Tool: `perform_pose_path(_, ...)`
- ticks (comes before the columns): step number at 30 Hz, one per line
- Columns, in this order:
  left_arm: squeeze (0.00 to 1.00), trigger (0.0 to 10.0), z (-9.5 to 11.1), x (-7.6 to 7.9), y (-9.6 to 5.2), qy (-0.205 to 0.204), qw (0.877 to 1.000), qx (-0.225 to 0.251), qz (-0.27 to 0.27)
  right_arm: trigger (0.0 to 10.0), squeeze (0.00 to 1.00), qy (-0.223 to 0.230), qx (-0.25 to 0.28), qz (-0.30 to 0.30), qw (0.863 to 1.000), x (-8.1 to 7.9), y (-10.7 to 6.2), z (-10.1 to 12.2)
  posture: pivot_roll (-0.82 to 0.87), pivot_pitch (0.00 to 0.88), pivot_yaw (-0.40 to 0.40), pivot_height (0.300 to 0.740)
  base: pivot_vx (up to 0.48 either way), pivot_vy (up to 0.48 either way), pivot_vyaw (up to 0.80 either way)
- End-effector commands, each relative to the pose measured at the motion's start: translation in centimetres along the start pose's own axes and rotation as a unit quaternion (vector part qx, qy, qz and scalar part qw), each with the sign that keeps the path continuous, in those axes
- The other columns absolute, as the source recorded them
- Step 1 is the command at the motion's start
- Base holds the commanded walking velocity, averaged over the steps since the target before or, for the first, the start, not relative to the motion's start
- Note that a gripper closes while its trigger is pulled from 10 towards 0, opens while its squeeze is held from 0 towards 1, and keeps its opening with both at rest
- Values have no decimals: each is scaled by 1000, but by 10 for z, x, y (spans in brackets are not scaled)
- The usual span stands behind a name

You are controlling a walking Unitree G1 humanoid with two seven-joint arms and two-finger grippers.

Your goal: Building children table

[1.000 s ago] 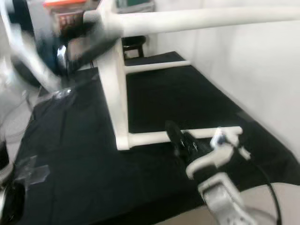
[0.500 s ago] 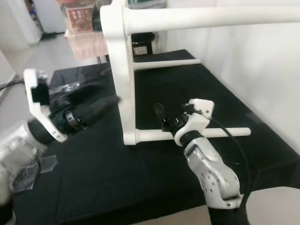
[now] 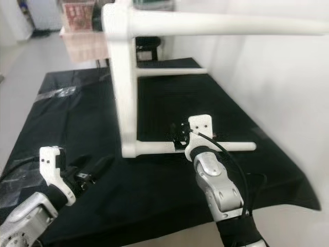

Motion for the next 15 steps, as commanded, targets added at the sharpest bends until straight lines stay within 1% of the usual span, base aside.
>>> perform_pose_path(1,0,10000,0,-4,0,10,1000,1,6,10000,0,-10,9,7,1000,-5,2,1,-62,0,7,740,0,-472,0)
perform_pose_path(2,0,10000,3,-5,4,13,1000,12,6,10000,0,-31,21,13,999,-10,4,2,-70,0,9,740,0,-472,0)
perform_pose_path(3,0,10000,3,-5,4,13,1000,12,6,10000,0,-31,21,13,999,-10,4,2,-70,0,9,740,0,-472,0)
perform_pose_path(5,0,10000,3,-6,7,17,999,24,12,10000,0,-47,28,16,998,-14,6,2,-70,0,10,740,0,-472,0)
perform_pose_path(7,0,10000,4,-7,9,22,999,28,21,10000,0,-52,30,19,998,-16,6,1,-69,0,11,740,0,0,0)
perform_pose_path(8,0,10000,7,-18,10,27,996,46,65,10000,0,-72,38,27,996,-22,7,-1,-68,0,14,740,0,0,0)
perform_pose_path(9,0,10000,7,-18,10,27,996,46,65,10000,0,-72,38,27,996,-22,7,-1,-68,0,14,740,0,0,0)
perform_pose_path(10,0,10000,8,-23,10,29,995,53,84,10000,0,-79,41,30,996,-24,8,-2,-68,0,14,740,0,0,0)
perform_pose_path(11,0,10000,9,-33,9,48,990,58,121,10000,0,-94,40,37,994,-30,8,-6,-66,0,14,740,0,0,0)
perform_pose_path(12,0,10000,9,-38,9,60,987,55,137,10000,0,-94,38,43,994,-33,8,-7,-63,0,14,740,0,0,0)
perform_pose_path(15,0,10000,8,-41,8,67,985,52,148,10000,0,-93,39,47,994,-36,8,-9,-62,0,15,740,0,0,0)
Point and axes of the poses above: a point about 5 cm out from each wrist's last joint towards the gripper, its own y axis pointing out of the wrist towards the gripper, its own z axis along the axis of the wrist's last joint, x = y × z, the point moved 2 cm from there along y, pointing out of the wrist towards the gripper, and after that the axes turned 4 degrees about -y, right-handed, at the moved point
